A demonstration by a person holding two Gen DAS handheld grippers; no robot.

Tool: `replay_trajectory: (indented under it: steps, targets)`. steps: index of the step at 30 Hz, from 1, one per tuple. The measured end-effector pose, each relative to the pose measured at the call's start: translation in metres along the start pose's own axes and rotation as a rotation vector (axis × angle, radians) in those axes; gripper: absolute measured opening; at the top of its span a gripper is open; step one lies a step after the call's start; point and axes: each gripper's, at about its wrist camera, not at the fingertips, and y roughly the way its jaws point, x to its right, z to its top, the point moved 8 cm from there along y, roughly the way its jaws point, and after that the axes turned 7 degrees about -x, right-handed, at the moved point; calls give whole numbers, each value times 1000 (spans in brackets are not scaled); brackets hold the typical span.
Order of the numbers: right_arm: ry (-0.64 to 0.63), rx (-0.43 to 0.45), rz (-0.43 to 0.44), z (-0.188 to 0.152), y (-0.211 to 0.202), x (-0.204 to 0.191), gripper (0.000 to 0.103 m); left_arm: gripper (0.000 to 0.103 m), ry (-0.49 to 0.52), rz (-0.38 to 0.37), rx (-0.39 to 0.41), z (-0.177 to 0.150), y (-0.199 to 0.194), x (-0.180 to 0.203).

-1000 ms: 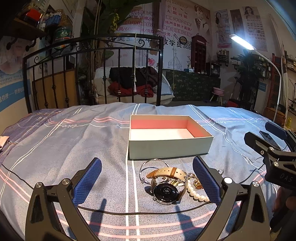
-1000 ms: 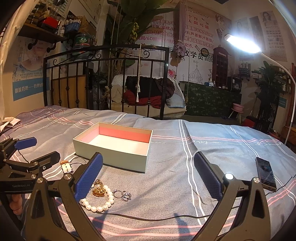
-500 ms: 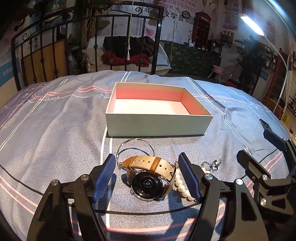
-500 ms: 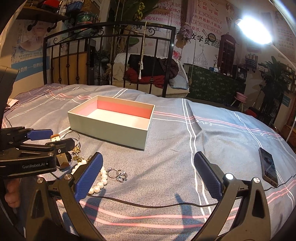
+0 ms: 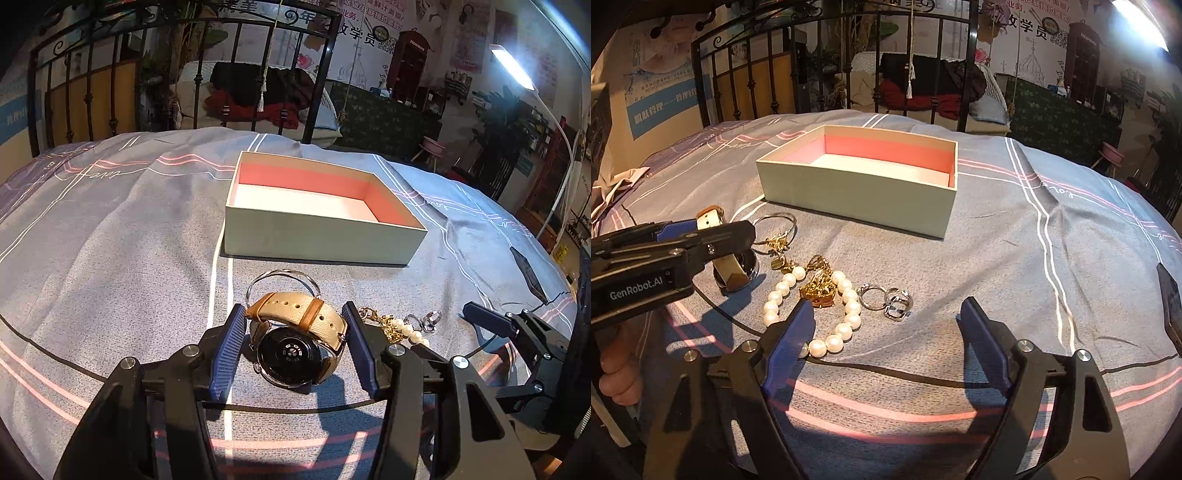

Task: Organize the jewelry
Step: 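Grasp the tan-strap watch with the left tool while the right tool approaches the pearl bracelet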

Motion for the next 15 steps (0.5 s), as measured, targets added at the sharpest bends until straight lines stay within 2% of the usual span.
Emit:
replay_trajectory:
  steps: [2,6,12,15]
  targets:
    - [5,-22,15,-3,4,-3,73,51,-3,-1,6,0,-2,-3]
    - [26,-50,42,-7,6,-3,73,51,-18,-12,10,-2,-7,-7]
    - [24,-61,38,-9,6,-6,73,54,-35,-17,20,-7,-14,-14]
    - [24,-65,39,-8,7,-5,73,56,-73,-28,-4,-11,-13,-20]
